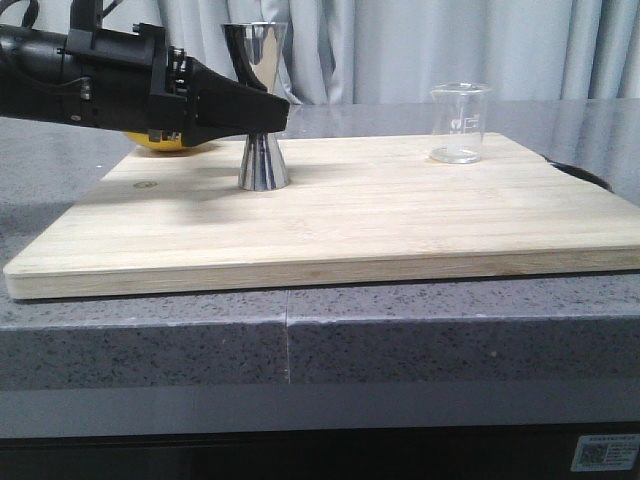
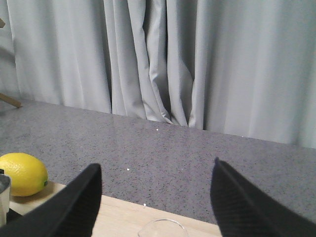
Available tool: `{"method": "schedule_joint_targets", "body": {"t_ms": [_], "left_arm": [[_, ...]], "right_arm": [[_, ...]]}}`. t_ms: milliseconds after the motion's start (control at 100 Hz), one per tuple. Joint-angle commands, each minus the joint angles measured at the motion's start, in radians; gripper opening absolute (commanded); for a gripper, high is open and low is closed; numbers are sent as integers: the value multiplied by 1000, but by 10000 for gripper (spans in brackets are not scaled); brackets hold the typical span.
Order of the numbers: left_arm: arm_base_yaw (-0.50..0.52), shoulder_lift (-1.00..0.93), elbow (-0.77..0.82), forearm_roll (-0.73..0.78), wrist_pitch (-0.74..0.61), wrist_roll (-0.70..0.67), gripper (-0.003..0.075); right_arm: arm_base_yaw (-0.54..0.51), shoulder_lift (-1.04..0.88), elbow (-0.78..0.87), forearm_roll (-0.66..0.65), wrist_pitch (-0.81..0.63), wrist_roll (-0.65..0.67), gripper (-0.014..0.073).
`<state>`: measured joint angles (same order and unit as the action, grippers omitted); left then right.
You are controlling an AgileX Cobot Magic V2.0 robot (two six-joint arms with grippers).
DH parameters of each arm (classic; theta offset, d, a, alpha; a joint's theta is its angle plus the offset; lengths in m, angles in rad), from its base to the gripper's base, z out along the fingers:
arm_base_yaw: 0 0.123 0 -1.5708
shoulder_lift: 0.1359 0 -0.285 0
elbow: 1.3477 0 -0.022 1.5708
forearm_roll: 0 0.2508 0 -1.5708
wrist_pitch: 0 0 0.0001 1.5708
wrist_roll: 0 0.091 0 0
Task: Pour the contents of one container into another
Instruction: 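Open the left gripper and release the jigger upright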
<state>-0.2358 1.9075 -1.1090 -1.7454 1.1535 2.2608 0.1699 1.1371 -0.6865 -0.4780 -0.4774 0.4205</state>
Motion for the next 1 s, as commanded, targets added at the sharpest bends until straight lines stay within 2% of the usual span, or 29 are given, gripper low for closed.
{"method": "schedule_joint_targets", "body": {"t_ms": [0,280,620,820,990], "left_arm": [[2,-48,-26,-55,105,-25,318],[2,-48,-26,-53,105,-57,417],[2,-48,-26,-29,105,-61,437],[2,-48,-26,-29,97,-106,542],[20,-48,-26,-29,97,-109,548]], "right_arm": [[-2,-29,-24,6,-68,-1,428],[-2,-29,-24,6,-68,-1,428],[-2,-29,-24,6,-74,-1,428],[-2,-29,-24,6,-74,-1,428],[-2,-29,-24,6,-74,-1,428]]}}
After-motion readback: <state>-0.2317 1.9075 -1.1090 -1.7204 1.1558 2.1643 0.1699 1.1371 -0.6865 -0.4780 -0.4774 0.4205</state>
